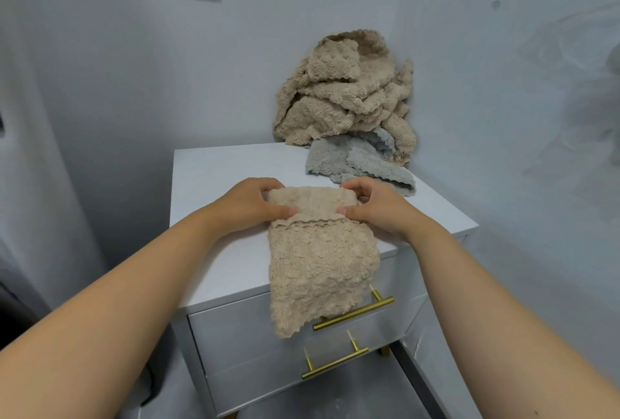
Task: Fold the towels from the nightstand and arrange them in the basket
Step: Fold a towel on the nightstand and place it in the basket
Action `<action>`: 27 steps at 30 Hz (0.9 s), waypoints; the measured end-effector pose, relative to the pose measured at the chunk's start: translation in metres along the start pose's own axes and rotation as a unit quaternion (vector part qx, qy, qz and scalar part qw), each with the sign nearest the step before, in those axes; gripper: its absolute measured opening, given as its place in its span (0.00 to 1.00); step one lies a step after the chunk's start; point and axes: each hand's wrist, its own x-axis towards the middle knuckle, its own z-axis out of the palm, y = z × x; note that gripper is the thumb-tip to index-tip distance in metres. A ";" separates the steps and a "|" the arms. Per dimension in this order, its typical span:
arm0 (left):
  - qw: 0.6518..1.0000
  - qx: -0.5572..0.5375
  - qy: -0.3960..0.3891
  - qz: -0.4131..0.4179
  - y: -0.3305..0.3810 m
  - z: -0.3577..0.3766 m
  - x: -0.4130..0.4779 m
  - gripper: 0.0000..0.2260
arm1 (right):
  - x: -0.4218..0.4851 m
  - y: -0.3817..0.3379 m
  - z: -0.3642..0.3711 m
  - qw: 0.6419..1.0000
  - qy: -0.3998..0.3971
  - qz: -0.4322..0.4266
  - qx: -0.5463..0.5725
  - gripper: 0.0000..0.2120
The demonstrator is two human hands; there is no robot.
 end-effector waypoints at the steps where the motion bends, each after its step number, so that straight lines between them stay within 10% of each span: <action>1: 1.000 -0.003 -0.002 0.003 0.000 -0.001 0.000 0.09 | 0.000 -0.001 -0.002 1.000 -0.015 0.000 -0.006 0.21; 11: 0.997 -0.048 0.063 -0.010 -0.001 0.006 0.006 0.12 | 0.001 -0.003 0.002 0.995 0.038 0.020 0.090 0.05; 27: 0.983 -0.066 0.173 -0.012 -0.003 0.012 0.009 0.08 | 0.006 0.002 -0.001 0.982 0.029 0.027 0.183 0.16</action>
